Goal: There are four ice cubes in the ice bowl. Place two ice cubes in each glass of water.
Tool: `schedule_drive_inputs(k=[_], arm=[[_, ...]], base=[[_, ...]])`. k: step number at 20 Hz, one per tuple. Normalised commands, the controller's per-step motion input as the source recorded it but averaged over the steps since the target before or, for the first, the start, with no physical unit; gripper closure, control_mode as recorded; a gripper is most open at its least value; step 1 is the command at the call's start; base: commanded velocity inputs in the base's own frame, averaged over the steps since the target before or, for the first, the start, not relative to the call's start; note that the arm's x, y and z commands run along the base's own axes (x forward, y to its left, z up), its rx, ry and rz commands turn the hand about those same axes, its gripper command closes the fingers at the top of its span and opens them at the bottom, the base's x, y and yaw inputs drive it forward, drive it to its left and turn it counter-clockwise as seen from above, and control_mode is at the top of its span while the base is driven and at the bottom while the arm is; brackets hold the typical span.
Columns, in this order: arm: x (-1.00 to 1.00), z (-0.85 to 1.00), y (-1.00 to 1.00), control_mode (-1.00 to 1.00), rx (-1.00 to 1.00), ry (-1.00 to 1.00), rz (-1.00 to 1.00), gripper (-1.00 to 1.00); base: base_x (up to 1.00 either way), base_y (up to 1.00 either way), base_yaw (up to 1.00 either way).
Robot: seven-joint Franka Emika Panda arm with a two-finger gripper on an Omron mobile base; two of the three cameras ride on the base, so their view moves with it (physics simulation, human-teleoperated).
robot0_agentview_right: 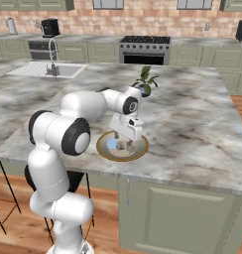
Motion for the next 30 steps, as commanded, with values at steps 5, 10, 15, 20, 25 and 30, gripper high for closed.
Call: schedule_drive_inputs(k=[5,10,15,20,25,30], arm=[[0.0,-0.13,0.0,-1.0,-0.16,0.0,-0.11,-1.0],[0.18,-0.3,0.0,-1.0,-0.13,-0.09,-0.11,-1.0],[0.1,-0.12,0.0,-1.0,-0.1,-0.15,-0.1,-1.0],[0.0,-0.08,0.0,-1.0,-0.01,-0.11,-0.09,-1.0],[0.03,-0.15,0.0,-1.0,0.0,-0.12,-0.05,-1.0],[0.02,-0.04,-0.07,-1.0,0.0,-0.06,-0.01,-1.0]], base=[[0.0,0.0,0.0],[0.0,0.0,0.0],[0.0,0.0,0.0],[0.0,0.0,0.0],[0.0,0.0,0.0],[0.0,0.0,0.0]])
